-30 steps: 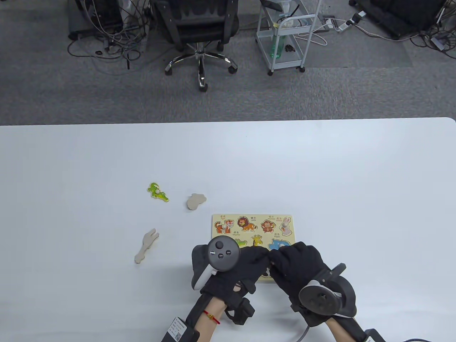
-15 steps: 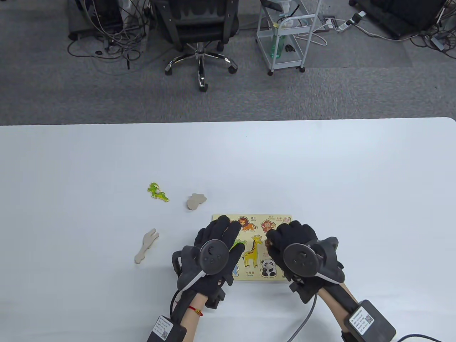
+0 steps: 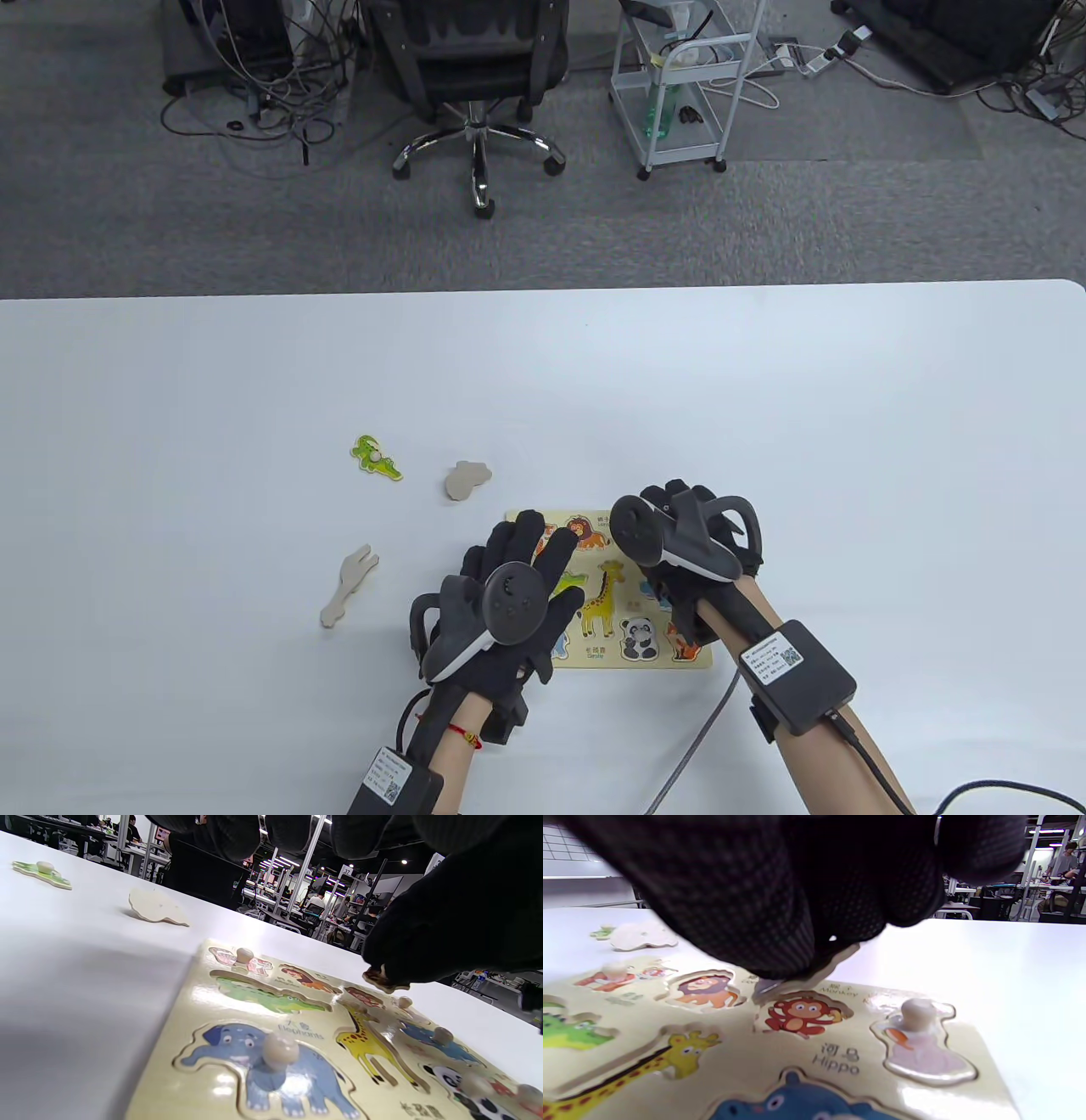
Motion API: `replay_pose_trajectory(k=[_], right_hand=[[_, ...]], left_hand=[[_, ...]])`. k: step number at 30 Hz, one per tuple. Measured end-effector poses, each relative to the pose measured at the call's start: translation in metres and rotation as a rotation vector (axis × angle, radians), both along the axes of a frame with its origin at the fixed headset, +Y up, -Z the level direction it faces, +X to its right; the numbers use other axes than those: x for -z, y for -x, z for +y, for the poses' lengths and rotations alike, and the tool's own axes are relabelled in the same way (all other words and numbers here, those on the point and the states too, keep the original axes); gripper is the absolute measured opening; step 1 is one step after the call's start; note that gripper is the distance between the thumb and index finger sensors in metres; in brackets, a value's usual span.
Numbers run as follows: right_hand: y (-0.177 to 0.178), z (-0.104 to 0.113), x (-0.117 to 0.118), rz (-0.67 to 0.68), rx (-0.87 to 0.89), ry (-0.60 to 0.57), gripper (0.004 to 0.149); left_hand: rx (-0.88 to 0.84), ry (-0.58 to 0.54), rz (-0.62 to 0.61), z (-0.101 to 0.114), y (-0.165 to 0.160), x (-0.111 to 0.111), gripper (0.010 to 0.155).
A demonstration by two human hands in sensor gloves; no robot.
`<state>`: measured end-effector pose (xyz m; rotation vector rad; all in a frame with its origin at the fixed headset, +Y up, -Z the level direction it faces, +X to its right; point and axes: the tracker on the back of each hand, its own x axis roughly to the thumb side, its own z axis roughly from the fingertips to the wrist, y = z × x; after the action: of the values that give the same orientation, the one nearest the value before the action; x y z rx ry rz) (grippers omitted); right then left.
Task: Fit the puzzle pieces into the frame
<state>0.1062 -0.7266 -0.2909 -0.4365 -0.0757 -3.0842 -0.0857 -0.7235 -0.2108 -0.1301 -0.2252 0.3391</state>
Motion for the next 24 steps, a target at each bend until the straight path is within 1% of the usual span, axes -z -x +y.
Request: replay_pose_trajectory(k=[3, 10, 15, 24], right_hand=[[0.002, -0.004, 0.004, -0.015, -0.006, 0.01, 0.046], [0.008, -0.01, 0.006, -0.022, -0.052, 0.017, 0.046], [0.01, -0.013, 0.006, -0.015, -0.057, 0.021, 0.046], [0.012, -0.011, 0.005, -0.019, -0.081, 0.034, 0.045]], left_hand=[[0.014, -0.013, 0.013, 0.001, 0.0, -0.001, 0.067], [0.017, -0.005, 0.009, 0.001, -0.002, -0.001, 0.068], [0.013, -0.032, 0.008, 0.001, -0.002, -0.001, 0.067], [0.024, -0.035, 0.006, 0.001, -0.003, -0.002, 0.067]])
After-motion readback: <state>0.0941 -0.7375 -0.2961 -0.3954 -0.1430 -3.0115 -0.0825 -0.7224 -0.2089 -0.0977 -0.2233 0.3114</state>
